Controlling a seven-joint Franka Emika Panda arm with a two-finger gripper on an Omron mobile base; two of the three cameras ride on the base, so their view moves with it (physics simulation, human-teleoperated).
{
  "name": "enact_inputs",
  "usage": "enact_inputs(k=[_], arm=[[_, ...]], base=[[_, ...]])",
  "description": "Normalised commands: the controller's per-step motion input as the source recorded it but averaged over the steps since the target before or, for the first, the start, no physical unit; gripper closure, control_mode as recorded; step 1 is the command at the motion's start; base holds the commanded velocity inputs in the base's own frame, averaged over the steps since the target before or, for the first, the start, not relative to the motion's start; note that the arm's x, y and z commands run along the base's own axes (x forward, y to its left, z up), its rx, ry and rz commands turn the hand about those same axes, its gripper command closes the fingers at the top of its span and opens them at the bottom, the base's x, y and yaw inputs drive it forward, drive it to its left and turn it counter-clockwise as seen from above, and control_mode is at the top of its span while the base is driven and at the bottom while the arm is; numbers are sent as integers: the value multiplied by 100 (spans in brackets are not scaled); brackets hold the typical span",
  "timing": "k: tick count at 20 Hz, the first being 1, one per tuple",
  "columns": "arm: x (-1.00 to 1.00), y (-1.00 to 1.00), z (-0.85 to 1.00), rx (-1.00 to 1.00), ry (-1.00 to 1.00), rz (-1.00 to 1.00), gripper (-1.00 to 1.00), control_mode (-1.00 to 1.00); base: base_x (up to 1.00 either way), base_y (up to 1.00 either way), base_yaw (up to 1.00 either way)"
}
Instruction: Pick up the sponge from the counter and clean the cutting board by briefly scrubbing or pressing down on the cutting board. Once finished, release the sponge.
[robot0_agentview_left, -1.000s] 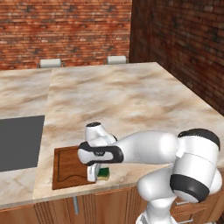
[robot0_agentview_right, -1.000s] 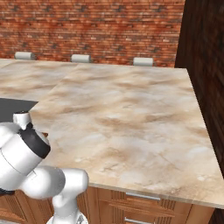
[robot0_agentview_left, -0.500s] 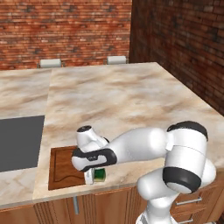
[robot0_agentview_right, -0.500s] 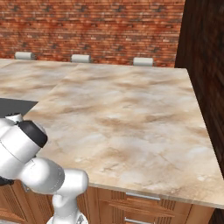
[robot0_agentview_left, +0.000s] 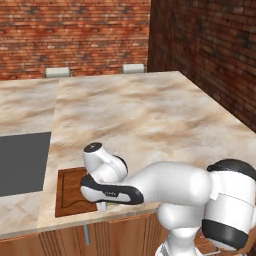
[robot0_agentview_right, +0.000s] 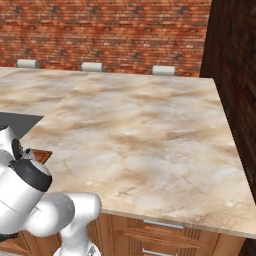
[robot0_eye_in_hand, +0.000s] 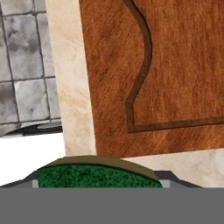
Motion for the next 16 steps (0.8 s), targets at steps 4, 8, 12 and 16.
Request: enact_inputs(k=[4, 8, 12, 16], arm=[[30, 24, 2, 0, 9, 8, 100, -100], [22, 37, -10, 3, 16, 10, 100, -100], [11, 48, -18, 4, 16, 10, 100, -100], [0, 39, -38, 2, 0, 7, 100, -100]], base=[[0, 0, 0], [0, 0, 0], [0, 0, 0], [0, 0, 0]])
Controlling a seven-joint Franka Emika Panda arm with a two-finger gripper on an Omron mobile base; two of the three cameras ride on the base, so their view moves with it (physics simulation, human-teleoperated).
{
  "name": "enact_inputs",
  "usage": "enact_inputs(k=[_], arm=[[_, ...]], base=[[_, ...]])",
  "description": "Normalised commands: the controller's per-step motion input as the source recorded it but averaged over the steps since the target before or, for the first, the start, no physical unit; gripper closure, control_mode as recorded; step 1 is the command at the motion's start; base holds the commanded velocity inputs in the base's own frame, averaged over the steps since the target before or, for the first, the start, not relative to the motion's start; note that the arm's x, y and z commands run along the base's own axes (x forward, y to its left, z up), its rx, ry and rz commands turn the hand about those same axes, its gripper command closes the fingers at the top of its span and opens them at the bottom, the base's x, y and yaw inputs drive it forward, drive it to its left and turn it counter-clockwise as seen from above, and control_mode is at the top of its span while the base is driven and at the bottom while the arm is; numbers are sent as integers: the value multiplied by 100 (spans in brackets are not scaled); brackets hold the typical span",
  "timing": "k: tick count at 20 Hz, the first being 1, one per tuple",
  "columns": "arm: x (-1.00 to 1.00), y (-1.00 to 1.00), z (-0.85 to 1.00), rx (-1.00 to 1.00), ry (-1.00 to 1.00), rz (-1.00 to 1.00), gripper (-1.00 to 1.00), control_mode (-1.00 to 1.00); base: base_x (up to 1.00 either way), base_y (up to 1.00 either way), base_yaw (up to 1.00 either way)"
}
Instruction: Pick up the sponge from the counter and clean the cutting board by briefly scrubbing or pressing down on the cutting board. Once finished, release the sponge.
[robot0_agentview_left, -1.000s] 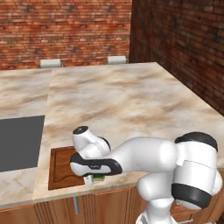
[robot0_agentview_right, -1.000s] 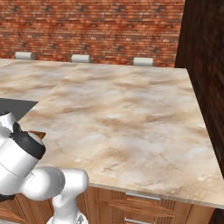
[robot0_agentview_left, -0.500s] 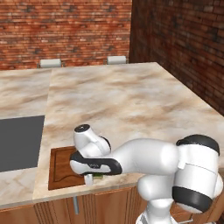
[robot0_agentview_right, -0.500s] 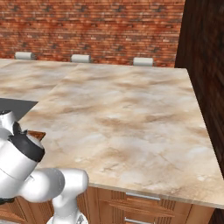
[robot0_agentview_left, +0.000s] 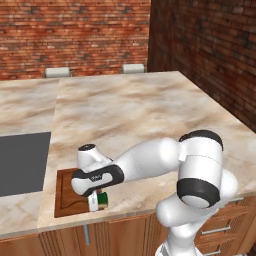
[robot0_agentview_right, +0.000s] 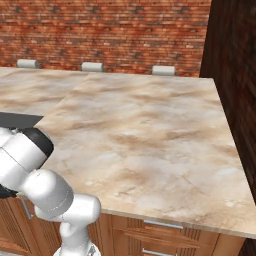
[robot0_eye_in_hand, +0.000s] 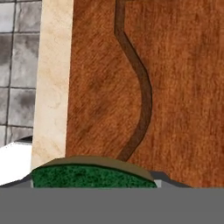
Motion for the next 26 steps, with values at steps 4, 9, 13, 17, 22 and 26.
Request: enact_inputs(k=[4, 9, 13, 17, 22, 26], arm=[[1, 11, -37, 4, 0, 5, 100, -100], [27, 1, -16, 5, 0, 3, 100, -100], [48, -3, 0, 3, -3, 5, 100, -100], [36, -10, 0, 1, -10, 7, 100, -100], [45, -14, 0, 0, -9, 6, 100, -100], [72, -5, 0, 3, -1, 6, 100, -100]], base=[[0, 0, 0], [0, 0, 0], [0, 0, 0], [0, 0, 0], [0, 0, 0], [0, 0, 0]])
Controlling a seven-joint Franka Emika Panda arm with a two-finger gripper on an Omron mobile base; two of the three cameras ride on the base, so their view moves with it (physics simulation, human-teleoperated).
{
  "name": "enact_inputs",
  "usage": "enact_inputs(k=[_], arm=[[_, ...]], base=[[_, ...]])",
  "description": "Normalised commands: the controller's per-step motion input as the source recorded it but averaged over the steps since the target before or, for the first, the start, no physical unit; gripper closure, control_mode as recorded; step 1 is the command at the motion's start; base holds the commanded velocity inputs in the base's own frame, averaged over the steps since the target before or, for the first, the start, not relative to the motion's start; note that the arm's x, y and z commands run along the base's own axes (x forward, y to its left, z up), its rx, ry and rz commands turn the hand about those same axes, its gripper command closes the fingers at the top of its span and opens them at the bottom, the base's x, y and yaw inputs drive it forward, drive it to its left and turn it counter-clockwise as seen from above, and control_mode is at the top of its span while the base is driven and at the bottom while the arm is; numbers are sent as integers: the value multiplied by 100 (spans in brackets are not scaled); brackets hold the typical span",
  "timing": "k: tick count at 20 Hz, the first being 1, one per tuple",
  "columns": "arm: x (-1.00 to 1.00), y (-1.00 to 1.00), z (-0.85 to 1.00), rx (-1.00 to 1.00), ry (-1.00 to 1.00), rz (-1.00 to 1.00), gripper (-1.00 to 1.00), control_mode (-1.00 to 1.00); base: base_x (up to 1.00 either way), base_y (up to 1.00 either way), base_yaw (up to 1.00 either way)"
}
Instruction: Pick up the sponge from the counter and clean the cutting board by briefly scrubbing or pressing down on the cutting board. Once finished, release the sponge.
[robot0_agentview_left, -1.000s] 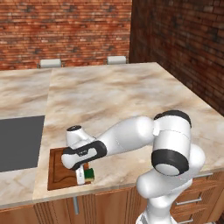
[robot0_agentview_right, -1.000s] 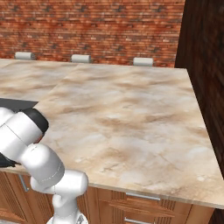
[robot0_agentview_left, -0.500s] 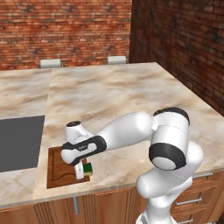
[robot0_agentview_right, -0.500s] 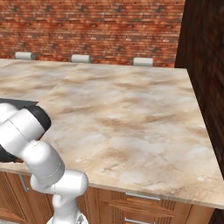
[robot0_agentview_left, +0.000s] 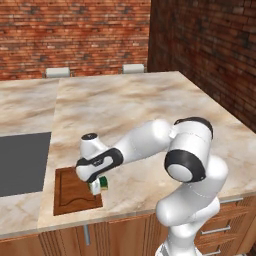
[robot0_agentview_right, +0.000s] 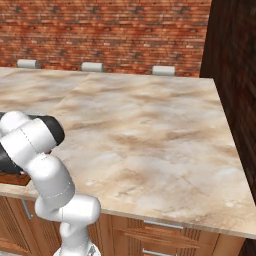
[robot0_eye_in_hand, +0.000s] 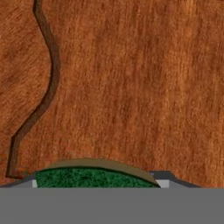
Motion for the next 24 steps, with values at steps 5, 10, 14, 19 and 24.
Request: enact_inputs(k=[5, 10, 14, 19, 24], arm=[[95, 0, 0, 7, 7, 5, 100, -100], [80, 8, -4, 6, 4, 5, 100, -100], [63, 18, -2, 5, 0, 5, 100, -100], [24, 46, -23, 3, 0, 8, 100, -100], [0, 60, -13, 0, -2, 4, 100, -100]], base=[[0, 0, 0], [0, 0, 0], [0, 0, 0], [0, 0, 0], [0, 0, 0]])
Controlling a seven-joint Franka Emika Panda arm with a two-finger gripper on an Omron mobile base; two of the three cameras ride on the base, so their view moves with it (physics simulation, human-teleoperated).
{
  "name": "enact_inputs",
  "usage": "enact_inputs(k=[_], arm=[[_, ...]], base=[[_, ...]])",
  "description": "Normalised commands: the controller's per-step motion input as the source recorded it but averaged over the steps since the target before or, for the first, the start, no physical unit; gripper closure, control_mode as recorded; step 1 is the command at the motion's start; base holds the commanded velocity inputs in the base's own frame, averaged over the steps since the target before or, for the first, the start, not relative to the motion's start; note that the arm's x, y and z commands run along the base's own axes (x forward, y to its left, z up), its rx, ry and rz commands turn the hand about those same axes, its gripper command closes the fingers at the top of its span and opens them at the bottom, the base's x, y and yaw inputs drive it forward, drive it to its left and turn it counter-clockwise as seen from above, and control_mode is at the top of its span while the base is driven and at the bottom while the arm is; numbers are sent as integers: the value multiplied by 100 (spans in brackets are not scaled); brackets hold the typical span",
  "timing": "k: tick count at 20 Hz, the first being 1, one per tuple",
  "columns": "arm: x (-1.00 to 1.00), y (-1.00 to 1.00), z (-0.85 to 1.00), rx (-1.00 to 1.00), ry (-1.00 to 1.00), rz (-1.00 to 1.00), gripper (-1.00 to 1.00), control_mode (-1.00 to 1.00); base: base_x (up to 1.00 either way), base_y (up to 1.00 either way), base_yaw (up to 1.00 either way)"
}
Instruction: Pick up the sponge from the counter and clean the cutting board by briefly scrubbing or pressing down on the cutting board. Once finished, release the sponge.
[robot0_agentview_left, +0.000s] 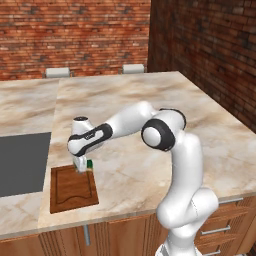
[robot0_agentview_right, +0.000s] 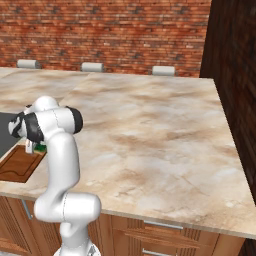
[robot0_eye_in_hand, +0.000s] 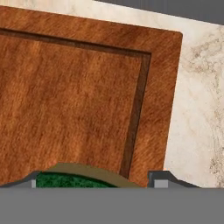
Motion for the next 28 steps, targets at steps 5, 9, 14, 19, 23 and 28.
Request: enact_inputs(k=[5, 9, 14, 19, 23, 28], arm=[[-1, 59, 0, 0, -1, 6, 100, -100], [-7, 61, 0, 0, -5, 8, 100, -100], [-14, 56, -3, 0, -1, 10, 100, -100], [-49, 18, -9, 1, 0, 9, 100, -100], [-81, -2, -14, 9, 0, 3, 100, -100], [-94, -9, -15, 13, -2, 2, 100, -100]], base=[[0, 0, 0], [0, 0, 0], [0, 0, 0], [0, 0, 0], [0, 0, 0], [0, 0, 0]])
